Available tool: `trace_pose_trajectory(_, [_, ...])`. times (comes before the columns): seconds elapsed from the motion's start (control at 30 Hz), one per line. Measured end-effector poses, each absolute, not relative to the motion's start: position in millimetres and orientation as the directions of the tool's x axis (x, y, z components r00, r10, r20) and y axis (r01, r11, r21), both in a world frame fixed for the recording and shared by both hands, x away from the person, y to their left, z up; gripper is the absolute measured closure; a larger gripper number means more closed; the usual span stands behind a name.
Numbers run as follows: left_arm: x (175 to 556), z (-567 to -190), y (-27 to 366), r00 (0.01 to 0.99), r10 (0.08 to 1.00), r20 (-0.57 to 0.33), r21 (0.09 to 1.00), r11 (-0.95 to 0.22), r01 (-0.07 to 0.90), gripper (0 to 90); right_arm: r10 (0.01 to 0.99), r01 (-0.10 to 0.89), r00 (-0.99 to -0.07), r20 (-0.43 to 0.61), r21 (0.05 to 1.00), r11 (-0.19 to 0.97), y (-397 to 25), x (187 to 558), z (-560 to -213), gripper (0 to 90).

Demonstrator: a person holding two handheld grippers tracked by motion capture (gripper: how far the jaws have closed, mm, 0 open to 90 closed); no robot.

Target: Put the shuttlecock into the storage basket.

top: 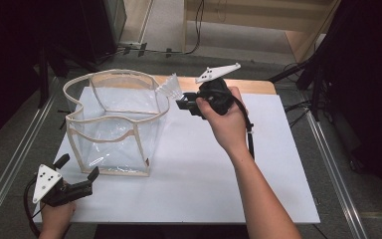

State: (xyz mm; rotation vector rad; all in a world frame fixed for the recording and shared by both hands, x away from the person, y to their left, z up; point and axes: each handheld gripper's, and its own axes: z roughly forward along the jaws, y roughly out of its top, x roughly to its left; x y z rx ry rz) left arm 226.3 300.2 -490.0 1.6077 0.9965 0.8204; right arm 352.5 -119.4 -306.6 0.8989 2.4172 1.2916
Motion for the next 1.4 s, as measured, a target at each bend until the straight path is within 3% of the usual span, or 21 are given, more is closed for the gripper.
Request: trace_pose_trajectory(1.4, [226.6, -489.8, 300.7, 0.425, 0.905, 0.028, 0.971, -0.126, 0.205, 0.0, 0.595, 0.401, -0.801, 0.067, 0.798, 0.45, -67.7, 368.7, -319.6, 62.2])
